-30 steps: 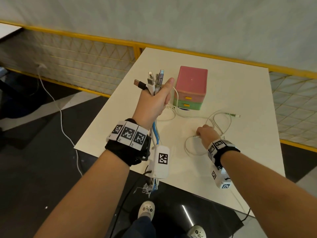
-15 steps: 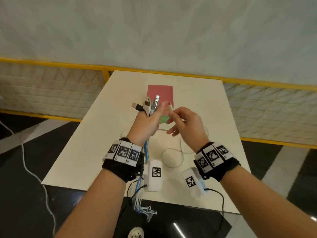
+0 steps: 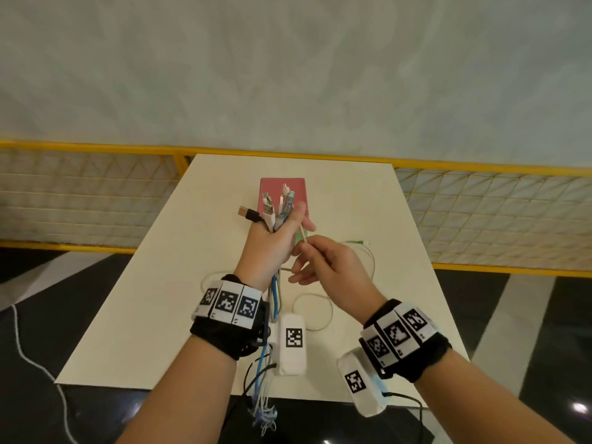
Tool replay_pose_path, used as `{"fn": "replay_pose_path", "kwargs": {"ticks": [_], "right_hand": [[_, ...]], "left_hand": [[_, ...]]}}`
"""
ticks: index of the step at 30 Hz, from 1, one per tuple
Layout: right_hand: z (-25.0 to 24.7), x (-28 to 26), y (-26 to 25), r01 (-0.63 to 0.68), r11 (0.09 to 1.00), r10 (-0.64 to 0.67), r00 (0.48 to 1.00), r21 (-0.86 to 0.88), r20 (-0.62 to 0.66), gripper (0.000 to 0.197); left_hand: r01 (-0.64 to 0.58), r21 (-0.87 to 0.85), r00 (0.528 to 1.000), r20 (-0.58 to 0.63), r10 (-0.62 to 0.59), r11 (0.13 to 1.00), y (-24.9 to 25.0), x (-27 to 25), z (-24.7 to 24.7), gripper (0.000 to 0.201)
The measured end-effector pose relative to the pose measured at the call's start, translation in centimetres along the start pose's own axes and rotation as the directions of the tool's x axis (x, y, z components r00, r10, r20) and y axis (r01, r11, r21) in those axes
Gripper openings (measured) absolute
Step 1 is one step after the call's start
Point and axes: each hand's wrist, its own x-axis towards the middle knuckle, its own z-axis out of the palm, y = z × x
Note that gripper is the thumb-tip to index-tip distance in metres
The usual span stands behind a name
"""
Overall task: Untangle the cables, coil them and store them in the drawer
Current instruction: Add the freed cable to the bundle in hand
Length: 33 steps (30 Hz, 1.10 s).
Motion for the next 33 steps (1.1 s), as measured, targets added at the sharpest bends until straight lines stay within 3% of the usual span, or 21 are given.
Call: {"fn": "replay_pose_path", "kwargs": {"ticks": [6, 10, 12, 14, 17, 19, 22, 24, 28, 31, 33], "right_hand": [[-0.1, 0.1, 0.9, -0.017, 0.997, 0.032, 0.981, -0.080, 0.191, 0.027], [-1.4, 1.8, 3.0, 0.031, 0.997, -0.013, 0.964, -0.067, 0.265, 0.028], [-2.4, 3.1, 4.1, 0.071, 0.976, -0.011, 0.960, -0.204, 0.280, 0.029], [-3.8, 4.0, 5.0, 0.129, 0.896, 0.005, 0.954, -0.424, 0.301, 0.029], [-5.8, 5.1, 5.4, 0.126, 0.805, 0.049, 0.960, -0.579, 0.277, 0.029], [-6.4, 5.9, 4.3, 0.125, 0.762, 0.029, 0.974, -0.635, 0.226, 0.026], [-6.1, 7.4, 0.9, 0.185, 0.739, -0.103, 0.981, -0.648, 0.163, 0.019], [-5.5, 7.9, -1.8, 0.242, 0.724, -0.179, 0.970, -0.646, 0.162, 0.016], [-4.3, 7.4, -6.4, 0.436, 0.593, -0.344, 0.897, -0.677, 0.276, 0.020], [-4.6, 7.0, -7.7, 0.542, 0.504, -0.347, 0.840, -0.673, 0.417, 0.020], [-5.7, 6.9, -7.3, 0.552, 0.510, -0.332, 0.834, -0.660, 0.441, 0.020]], "left_hand": [[-0.131, -0.066, 0.986, -0.110, 0.123, 0.989, 0.5, 0.6, -1.0, 0.044], [-0.202, -0.339, 0.978, -0.126, 0.168, 0.919, 3.6, 0.9, -2.6, 0.036], [-0.235, -0.416, 0.972, -0.121, 0.203, 0.878, 5.9, 0.7, -4.1, 0.035], [-0.300, -0.410, 0.954, -0.129, 0.271, 0.861, 8.0, 0.3, -6.1, 0.032], [-0.352, -0.314, 0.936, -0.128, 0.328, 0.882, 10.3, -1.0, -8.6, 0.018], [-0.316, -0.195, 0.948, -0.113, 0.298, 0.929, 10.8, -1.6, -9.0, 0.021], [-0.211, -0.012, 0.975, -0.079, 0.209, 0.977, 9.6, -1.7, -7.7, 0.034], [-0.134, 0.128, 0.988, -0.054, 0.142, 0.983, 8.1, -1.4, -6.2, 0.032], [-0.084, 0.338, 0.996, 0.022, 0.082, 0.937, 5.5, -1.2, -3.3, 0.019], [-0.085, 0.526, 0.996, 0.021, 0.087, 0.846, 4.8, -0.8, -3.3, 0.043], [-0.097, 0.517, 0.992, -0.025, 0.128, 0.851, 4.8, -0.6, -4.0, 0.031]]}}
